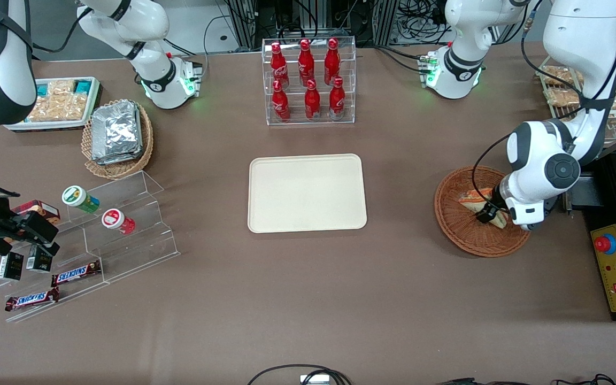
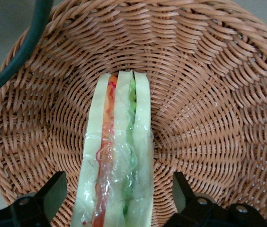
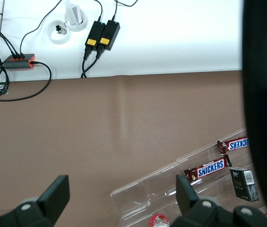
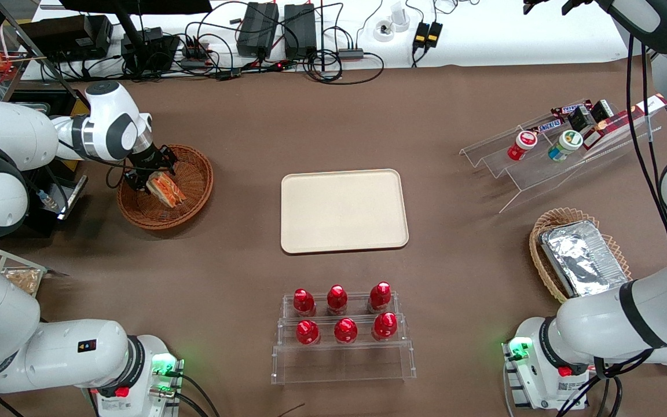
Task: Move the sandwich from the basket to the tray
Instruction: 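Lower the left gripper and close it on the wrapped sandwich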
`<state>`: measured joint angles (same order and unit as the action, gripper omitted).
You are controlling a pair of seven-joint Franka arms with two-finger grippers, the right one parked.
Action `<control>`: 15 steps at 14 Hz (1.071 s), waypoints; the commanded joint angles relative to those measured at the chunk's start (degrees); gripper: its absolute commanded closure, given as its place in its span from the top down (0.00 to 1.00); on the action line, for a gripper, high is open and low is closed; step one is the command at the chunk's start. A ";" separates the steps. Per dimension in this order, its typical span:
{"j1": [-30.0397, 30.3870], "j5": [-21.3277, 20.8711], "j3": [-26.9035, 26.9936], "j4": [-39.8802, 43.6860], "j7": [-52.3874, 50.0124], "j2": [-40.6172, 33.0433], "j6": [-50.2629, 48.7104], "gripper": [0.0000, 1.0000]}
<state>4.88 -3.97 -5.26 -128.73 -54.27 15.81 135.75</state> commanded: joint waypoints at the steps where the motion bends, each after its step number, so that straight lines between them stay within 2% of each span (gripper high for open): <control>1: 0.31 -1.30 -0.19 -0.65 -1.63 0.18 1.36 0.64; 2: 0.31 -1.30 -0.19 -0.65 -1.63 0.36 1.36 0.36; 3: 0.31 -2.00 -0.19 -0.65 -1.63 0.53 1.36 0.13; 4: 0.31 -2.88 -0.19 -0.65 -1.63 0.54 1.36 0.00; 7: 0.31 -2.97 -0.19 -0.56 -1.54 -0.25 0.58 0.00; 11: 0.22 -3.15 -0.46 1.01 1.08 -5.34 -4.86 0.00; 15: -0.57 -2.28 -1.24 9.26 8.20 -8.60 -15.67 0.00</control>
<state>4.69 -6.36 -6.00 -123.47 -48.62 9.22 125.22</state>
